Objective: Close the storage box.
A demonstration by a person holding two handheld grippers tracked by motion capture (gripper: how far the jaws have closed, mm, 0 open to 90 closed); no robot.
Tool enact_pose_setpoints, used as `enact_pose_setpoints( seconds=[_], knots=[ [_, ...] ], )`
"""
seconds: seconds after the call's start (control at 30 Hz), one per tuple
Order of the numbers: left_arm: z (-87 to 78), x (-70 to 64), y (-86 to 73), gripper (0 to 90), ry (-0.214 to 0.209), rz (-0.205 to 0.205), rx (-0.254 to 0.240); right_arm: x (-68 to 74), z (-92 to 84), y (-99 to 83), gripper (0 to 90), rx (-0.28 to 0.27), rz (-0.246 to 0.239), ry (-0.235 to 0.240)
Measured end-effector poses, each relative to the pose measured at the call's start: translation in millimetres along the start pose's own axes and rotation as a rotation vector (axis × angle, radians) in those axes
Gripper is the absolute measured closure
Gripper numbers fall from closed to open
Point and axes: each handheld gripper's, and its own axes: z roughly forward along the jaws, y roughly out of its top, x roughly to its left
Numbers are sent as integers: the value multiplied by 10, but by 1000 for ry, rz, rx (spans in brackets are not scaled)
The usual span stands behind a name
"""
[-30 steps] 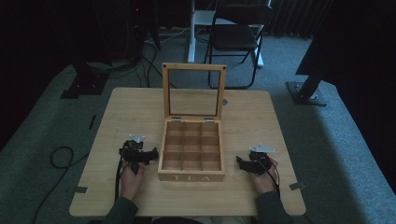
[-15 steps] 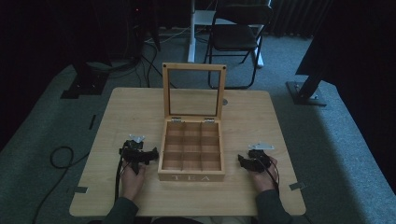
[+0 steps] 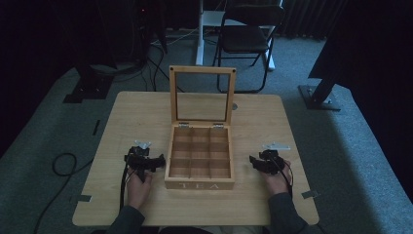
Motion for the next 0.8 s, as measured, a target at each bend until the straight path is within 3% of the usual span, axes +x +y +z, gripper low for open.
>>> enact_pose_setpoints(
  seconds=[0.27,0.8],
  knots=[
    [-1,1,0,16,0,2,2,-45,-59,155,497,-45,46,21],
    [0,2,-1,16,0,2,0,32,-101,503,491,-71,-12,6]
  ],
)
